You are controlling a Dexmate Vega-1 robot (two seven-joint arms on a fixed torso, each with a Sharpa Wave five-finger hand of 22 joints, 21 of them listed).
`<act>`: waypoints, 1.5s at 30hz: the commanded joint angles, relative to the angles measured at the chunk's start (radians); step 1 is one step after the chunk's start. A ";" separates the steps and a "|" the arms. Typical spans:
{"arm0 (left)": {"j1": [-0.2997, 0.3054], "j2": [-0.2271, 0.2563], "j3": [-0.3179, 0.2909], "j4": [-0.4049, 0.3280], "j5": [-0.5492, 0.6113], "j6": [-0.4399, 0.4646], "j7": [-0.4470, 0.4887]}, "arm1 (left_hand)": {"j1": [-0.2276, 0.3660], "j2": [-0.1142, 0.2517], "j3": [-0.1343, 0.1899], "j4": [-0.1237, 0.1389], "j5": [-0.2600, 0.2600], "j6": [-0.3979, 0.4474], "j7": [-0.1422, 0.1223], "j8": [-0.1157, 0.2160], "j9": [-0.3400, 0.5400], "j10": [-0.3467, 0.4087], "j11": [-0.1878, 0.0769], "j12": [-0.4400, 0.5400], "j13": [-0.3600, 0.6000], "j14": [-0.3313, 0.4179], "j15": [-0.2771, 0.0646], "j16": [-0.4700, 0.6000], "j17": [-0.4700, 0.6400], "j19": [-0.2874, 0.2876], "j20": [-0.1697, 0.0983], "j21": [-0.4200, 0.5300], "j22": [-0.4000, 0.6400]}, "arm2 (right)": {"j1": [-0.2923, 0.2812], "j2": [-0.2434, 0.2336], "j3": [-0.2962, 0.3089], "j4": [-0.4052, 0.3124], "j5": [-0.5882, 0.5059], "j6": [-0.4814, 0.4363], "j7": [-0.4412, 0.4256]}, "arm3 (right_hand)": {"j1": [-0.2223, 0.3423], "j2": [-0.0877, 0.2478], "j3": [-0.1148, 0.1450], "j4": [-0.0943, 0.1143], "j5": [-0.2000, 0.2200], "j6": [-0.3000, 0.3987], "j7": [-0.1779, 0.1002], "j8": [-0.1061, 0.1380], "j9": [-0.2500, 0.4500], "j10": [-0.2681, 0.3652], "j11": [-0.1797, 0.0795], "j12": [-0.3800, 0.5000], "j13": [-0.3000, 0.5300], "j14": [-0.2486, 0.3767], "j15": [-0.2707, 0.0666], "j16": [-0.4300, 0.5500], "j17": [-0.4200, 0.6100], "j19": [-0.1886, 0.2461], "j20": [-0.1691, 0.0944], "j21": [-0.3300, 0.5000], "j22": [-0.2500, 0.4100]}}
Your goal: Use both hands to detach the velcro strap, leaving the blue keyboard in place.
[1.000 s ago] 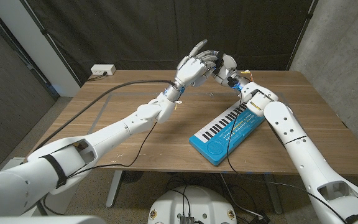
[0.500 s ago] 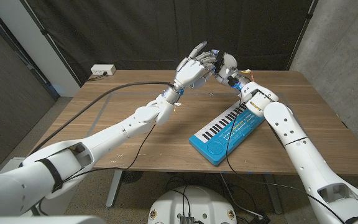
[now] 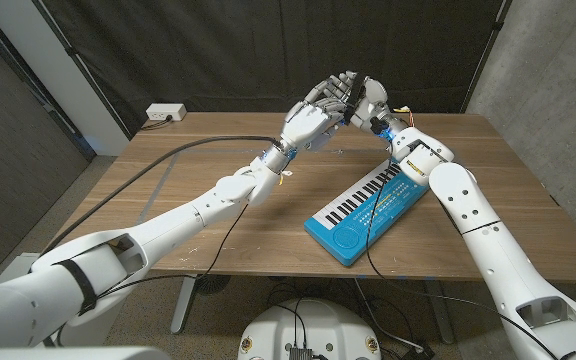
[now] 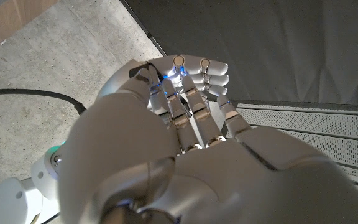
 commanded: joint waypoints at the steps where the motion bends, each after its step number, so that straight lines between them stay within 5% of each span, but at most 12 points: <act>1: 0.006 0.003 -0.003 -0.014 0.015 -0.004 0.007 | -0.002 -0.001 0.022 0.016 0.005 -0.007 0.019 0.139 0.168 0.037 -0.027 0.002 0.008 0.002 -0.055 0.000 0.002 -0.002 0.000 -0.002 0.002 | -0.005 -0.013 0.001 -0.025 0.003 -0.005 -0.018 | 0.010 -0.002 0.004 0.001 0.003 0.001 0.004 0.004 0.004 0.005 0.002 0.003 0.001 0.007 0.000 0.003 0.003 0.002 -0.004 0.005 0.006; 10: 0.012 0.001 -0.013 -0.019 0.018 0.003 0.047 | -0.009 -0.011 0.023 0.017 0.001 0.011 0.000 0.164 0.185 0.048 -0.041 0.003 0.018 0.009 -0.059 0.002 0.002 0.003 -0.010 0.000 0.002 | -0.015 -0.017 0.007 -0.026 0.005 0.011 -0.009 | 0.008 -0.002 0.004 0.003 0.005 0.000 0.002 0.003 0.005 0.005 0.001 0.002 0.001 0.006 0.003 0.003 0.004 0.002 -0.002 0.006 0.006; 15: 0.030 0.026 -0.031 -0.068 -0.012 -0.006 -0.007 | -0.014 -0.027 0.022 0.014 -0.005 0.029 -0.026 0.165 0.166 0.046 -0.053 -0.003 0.025 0.000 -0.055 -0.001 0.002 0.003 -0.014 -0.001 0.002 | -0.019 -0.018 0.011 -0.023 0.002 0.023 -0.007 | 0.007 -0.003 0.004 0.003 0.006 0.003 0.001 0.002 0.002 0.002 0.001 0.001 0.001 0.006 0.001 0.003 0.004 0.002 -0.001 0.006 0.006; 29: 0.145 0.100 -0.133 -0.220 -0.075 0.016 -0.116 | -0.031 -0.075 0.022 0.003 -0.019 -0.062 -0.082 0.094 0.080 -0.049 -0.052 -0.046 0.031 -0.054 -0.036 -0.016 0.014 -0.023 -0.014 -0.013 0.003 | -0.017 -0.008 0.014 0.008 -0.009 0.057 0.012 | 0.013 -0.019 0.004 -0.007 0.010 0.026 -0.003 -0.001 -0.013 0.001 0.002 0.001 0.001 0.004 0.006 0.000 0.001 0.003 0.003 0.008 0.006; 45: 0.296 0.145 -0.288 -0.352 -0.208 0.064 -0.203 | -0.052 -0.088 0.017 0.005 -0.023 -0.090 -0.083 0.066 0.037 -0.083 -0.046 -0.048 0.029 -0.086 -0.021 -0.019 0.025 -0.040 -0.013 -0.019 0.005 | -0.019 -0.033 -0.002 0.006 -0.091 0.100 0.034 | 0.040 -0.058 0.000 -0.020 0.012 0.070 -0.028 -0.009 -0.045 -0.009 0.003 -0.006 -0.002 -0.021 0.018 -0.007 0.002 -0.010 0.016 0.003 0.004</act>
